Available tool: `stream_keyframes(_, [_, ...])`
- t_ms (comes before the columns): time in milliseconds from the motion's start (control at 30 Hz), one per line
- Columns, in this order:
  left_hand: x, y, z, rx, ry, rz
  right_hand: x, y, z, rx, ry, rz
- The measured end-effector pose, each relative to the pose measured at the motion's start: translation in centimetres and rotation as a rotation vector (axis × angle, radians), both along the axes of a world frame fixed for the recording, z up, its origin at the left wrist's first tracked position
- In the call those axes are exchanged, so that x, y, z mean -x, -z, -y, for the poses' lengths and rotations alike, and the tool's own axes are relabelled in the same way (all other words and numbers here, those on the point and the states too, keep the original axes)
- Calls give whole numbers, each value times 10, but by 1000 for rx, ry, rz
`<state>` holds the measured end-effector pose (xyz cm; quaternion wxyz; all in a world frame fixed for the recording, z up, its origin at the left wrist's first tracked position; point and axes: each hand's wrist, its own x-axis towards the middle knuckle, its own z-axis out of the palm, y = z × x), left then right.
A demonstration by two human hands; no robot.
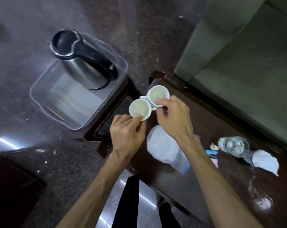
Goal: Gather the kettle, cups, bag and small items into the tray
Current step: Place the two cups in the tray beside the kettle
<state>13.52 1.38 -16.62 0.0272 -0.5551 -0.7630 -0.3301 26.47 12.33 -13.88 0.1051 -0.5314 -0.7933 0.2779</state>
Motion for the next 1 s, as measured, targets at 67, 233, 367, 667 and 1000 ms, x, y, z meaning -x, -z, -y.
stream_keyframes(67, [37, -5, 9, -16, -84, -31, 45, -6, 0, -14, -63, -34])
stream_keyframes(233, [121, -2, 43, -25, -283, -65, 149, -8, 12, -10, -240, -51])
stream_keyframes(367, [164, 15, 66, 108, -347, -84, 207, 12, 28, 47, -369, 66])
stream_keyframes(667, [184, 48, 72, 283, -369, 40, 244, 58, 29, -45, -494, 304])
stream_keyframes(1000, [182, 30, 64, 467, -422, 110, 222, 57, 29, -72, -385, 170])
